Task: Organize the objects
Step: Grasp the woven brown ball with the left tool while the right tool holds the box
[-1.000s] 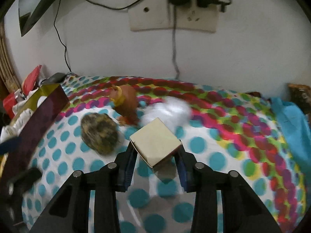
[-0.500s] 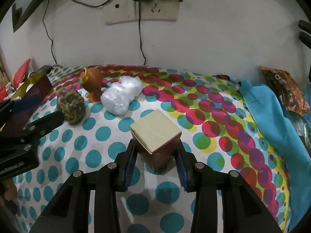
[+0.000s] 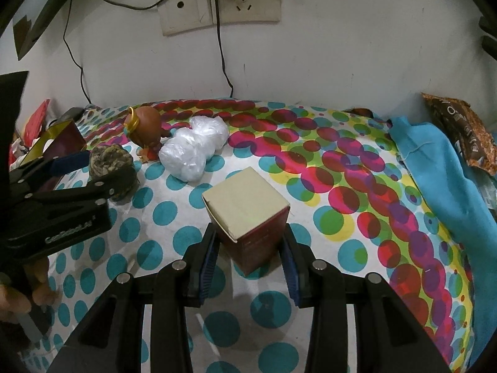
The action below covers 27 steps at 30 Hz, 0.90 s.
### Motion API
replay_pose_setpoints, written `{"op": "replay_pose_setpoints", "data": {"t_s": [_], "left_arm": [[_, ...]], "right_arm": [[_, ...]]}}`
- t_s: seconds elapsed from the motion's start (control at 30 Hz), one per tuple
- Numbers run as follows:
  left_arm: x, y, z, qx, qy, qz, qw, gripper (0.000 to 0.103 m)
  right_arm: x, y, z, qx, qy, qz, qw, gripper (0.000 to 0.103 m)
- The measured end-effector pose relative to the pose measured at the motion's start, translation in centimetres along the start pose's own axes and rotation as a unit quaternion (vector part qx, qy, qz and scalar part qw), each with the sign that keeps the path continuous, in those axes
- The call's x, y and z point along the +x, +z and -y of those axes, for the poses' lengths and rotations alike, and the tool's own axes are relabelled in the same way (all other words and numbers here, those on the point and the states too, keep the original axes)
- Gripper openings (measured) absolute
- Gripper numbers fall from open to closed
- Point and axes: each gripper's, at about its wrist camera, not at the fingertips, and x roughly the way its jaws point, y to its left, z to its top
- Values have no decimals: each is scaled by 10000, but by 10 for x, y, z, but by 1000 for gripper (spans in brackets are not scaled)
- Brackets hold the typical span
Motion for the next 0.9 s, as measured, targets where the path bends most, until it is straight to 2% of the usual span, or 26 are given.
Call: {"op": "replay_pose_setpoints", "data": {"t_s": [0.27, 0.5, 0.53, 0.63, 0.8, 0.9], "left_arm": [[13, -2, -3, -75, -98, -242, 9996, 78], [14, -3, -6, -169, -187, -267, 9993, 78], [14, -3, -4, -142, -157, -254, 9995, 77], [10, -4, 3, 56, -41, -145, 9999, 57], [6, -6, 11, 208, 300, -24, 9993, 57], [-1, -7, 8, 141, 307, 179, 9993, 57]], "right_arm": [[1, 1, -2, 0, -11, -4, 10000, 37], [4, 2, -3, -50, -23, -65, 10000, 37], [4, 2, -4, -55, -15, -64, 10000, 37], [4, 2, -4, -68, -21, -60, 10000, 36], [-1, 2, -6, -80, -23, 81, 9999, 36], [-1, 2, -6, -75, -54, 80, 9999, 36]]}}
